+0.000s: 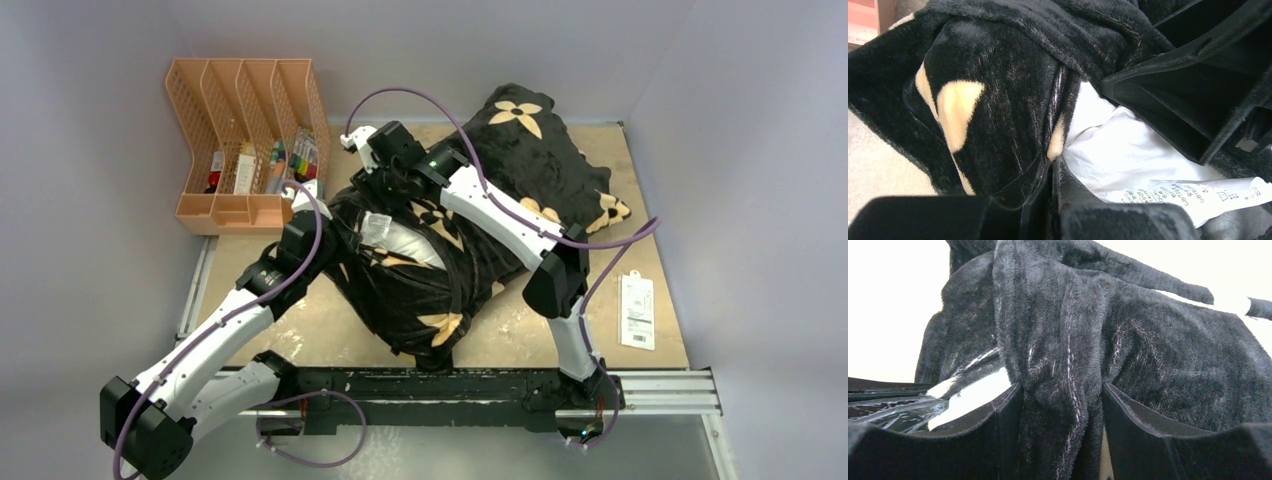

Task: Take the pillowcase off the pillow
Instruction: Remove the pillow from the pillowcase.

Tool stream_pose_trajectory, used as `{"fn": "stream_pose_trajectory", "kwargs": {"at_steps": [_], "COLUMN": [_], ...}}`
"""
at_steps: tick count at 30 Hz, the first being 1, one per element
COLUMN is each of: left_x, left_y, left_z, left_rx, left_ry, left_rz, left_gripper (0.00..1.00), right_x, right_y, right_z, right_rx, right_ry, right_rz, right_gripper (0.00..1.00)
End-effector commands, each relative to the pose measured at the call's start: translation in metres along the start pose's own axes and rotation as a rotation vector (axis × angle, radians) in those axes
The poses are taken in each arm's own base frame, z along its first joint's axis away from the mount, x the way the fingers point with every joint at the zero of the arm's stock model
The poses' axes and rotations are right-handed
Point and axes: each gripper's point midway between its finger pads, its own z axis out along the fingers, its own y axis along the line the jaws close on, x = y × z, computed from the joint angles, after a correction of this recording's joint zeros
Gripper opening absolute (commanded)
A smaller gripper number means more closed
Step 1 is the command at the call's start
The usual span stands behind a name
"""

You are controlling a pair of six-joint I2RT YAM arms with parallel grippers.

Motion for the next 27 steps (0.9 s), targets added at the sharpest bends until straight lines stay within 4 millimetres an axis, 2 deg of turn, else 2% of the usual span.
{"fn": "stream_pose_trajectory", "kwargs": {"at_steps": [1,6,9,12,15,18,20,21,22,24,27], "left_x": [0.013,0.004,-0.002,-0.004,-0.002,0.000,0.002,0.003,0.004,0.005,0.007], "left_y": [0.000,-0.002,-0.002,-0.001,0.001,0.008,0.015,0.020,0.025,0.037,0.054], "left_z": [-0.004,-0.007,-0.009,-0.011,-0.012,-0.013,-0.015,-0.016,-0.018,-0.022,-0.030], "left_rx": [0.012,0.008,0.000,-0.009,-0.021,-0.058,-0.088,-0.109,-0.132,-0.195,-0.271], "left_ry": [0.056,0.028,0.014,0.016,0.023,0.028,0.030,0.034,0.031,0.024,0.017], "left_rz": [0.008,0.003,0.011,0.020,0.017,0.003,0.000,-0.001,-0.007,-0.017,-0.035], "left_gripper": [0.00,0.00,0.00,0.00,0.00,0.00,0.00,0.00,0.00,0.00,0.00], "right_x": [-0.014,-0.027,-0.017,-0.007,-0.029,-0.059,-0.069,-0.071,-0.066,-0.044,-0.007], "right_y": [0.008,0.024,0.029,0.006,-0.025,-0.056,-0.088,-0.110,-0.133,-0.178,-0.219], "right_z": [-0.021,-0.027,-0.017,-0.007,-0.017,-0.043,-0.060,-0.069,-0.075,-0.083,-0.090], "right_rx": [0.020,-0.037,-0.068,0.071,0.246,0.410,0.517,0.561,0.595,0.640,0.678], "right_ry": [-0.030,-0.071,-0.057,-0.001,-0.079,-0.206,-0.248,-0.256,-0.245,-0.204,-0.155], "right_rz": [-0.048,-0.066,-0.077,-0.078,-0.052,-0.051,-0.015,0.021,0.064,0.169,0.275], "right_gripper": [0.63,0.68,0.68,0.52,0.22,0.10,0.01,0.00,0.00,0.00,0.00]}}
